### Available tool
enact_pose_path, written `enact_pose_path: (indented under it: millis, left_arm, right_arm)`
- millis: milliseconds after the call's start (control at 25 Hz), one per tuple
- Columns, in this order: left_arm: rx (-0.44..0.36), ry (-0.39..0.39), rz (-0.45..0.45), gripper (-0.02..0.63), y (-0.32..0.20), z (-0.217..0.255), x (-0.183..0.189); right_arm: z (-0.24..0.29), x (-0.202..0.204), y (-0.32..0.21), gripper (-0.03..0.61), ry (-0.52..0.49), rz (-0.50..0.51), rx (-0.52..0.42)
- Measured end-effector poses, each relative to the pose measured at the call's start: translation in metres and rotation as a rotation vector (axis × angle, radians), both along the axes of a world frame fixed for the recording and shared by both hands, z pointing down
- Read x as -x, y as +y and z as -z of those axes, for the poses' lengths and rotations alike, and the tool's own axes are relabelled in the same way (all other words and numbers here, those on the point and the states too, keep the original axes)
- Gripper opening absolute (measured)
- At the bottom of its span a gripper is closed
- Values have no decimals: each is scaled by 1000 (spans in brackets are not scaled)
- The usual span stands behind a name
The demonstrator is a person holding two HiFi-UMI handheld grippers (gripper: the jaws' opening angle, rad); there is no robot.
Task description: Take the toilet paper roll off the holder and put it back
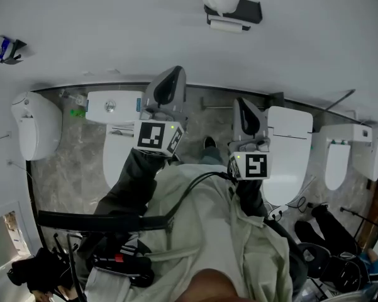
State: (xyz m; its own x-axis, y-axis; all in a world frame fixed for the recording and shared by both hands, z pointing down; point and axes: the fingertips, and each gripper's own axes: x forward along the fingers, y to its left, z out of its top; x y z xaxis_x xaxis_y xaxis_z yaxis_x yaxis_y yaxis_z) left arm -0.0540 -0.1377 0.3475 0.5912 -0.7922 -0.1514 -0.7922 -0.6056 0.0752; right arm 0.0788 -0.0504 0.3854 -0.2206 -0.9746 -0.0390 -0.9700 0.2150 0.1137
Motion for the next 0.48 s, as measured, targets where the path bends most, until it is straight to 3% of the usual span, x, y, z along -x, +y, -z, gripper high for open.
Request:
enact_pose_path:
  millis: [160,280,400,480]
  left_arm:
    - [-6,-46,-27,26,-20,2,-26]
    - [-8,-84,-40,181,-31,2,-49]
    - [-24,-108,-22,240,-44,4,-66]
    - [-19,-113,-14,343,-58,4,-78]
  right_arm:
    - [1,-14,-5,0,-9,-6,-7]
    - [2,-24,-14,0,-5,5,-9]
    - [8,-32,-29,0,3,27,-35]
    - [13,-38,-39,0,7,37,-50]
